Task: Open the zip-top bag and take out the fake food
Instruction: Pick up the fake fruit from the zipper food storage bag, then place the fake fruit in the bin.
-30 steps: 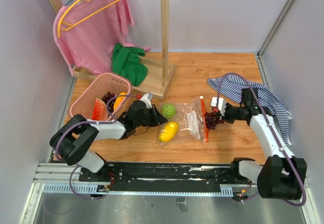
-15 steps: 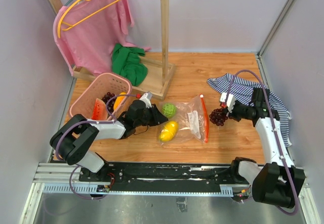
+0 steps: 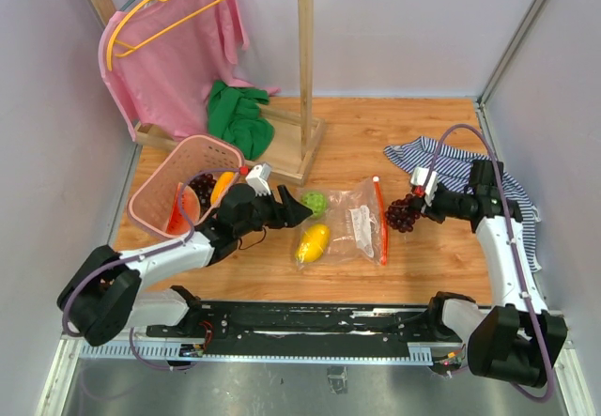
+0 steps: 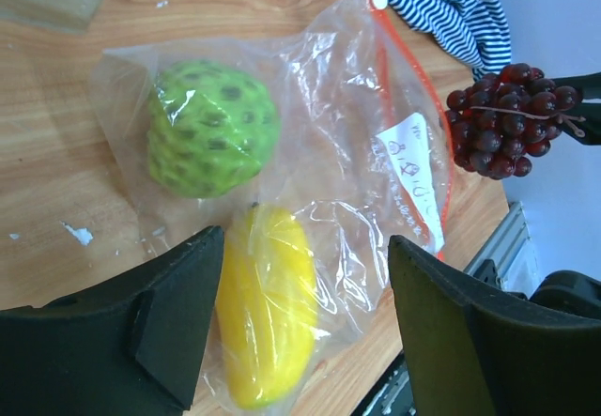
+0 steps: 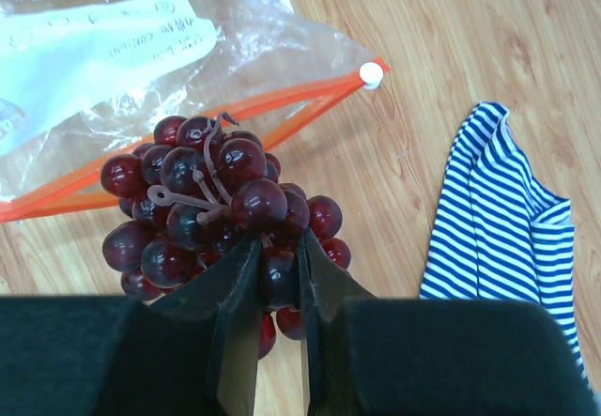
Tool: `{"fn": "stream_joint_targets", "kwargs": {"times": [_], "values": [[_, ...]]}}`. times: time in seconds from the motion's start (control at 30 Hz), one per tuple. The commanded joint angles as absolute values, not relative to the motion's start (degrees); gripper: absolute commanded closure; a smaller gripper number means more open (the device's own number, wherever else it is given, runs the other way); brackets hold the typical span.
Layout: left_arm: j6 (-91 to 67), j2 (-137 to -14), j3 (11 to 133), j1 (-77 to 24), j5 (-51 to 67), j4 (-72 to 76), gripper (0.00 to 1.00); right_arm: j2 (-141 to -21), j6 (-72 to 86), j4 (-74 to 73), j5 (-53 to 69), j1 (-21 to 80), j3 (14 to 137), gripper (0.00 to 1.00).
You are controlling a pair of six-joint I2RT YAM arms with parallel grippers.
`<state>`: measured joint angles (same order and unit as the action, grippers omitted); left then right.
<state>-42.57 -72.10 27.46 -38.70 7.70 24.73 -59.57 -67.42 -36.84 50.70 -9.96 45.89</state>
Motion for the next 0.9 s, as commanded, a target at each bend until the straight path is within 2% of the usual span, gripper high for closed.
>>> {"fn": "stream_joint_targets", "kwargs": {"times": [0.0, 0.13, 0.23, 0.43, 0.57, 0.7, 0.87], "values": [[-37.2, -66.3, 27.1, -38.3, 7.6, 21.5, 0.24, -59.8, -66.8, -40.8, 57.2, -11.4, 49.7, 0.99], [-34.4, -62.2, 26.2, -38.3, 15.6, 26.5, 0.08, -59.9, -67.5, -43.9, 61.1, -11.4, 51.7, 0.99], [-36.1, -60.3, 25.6, -38.3, 20.1, 30.9, 0.01, -60.0, -67.9, -46.7, 63.7, -11.0, 53.7, 0.99], [-46.9, -62.0, 24.3, -38.6, 25.5, 45.6, 0.01, -59.5, -67.1, -50.6, 67.8, -8.5, 57.6, 0.99], [-52.2, -65.7, 24.1, -42.7, 22.4, 54.8, 0.01, -58.7, -63.9, -50.6, 69.4, -5.5, 59.7, 0.99], [-50.2, -68.3, 24.7, -48.0, 16.8, 60.9, 0.01, -58.7, -60.8, -50.5, 71.3, -2.8, 61.7, 0.99], [-44.4, -70.8, 26.3, -49.5, 16.0, 62.3, 0.01, -58.9, -57.8, -50.8, 73.6, 1.0, 63.8, 0.99]]}}
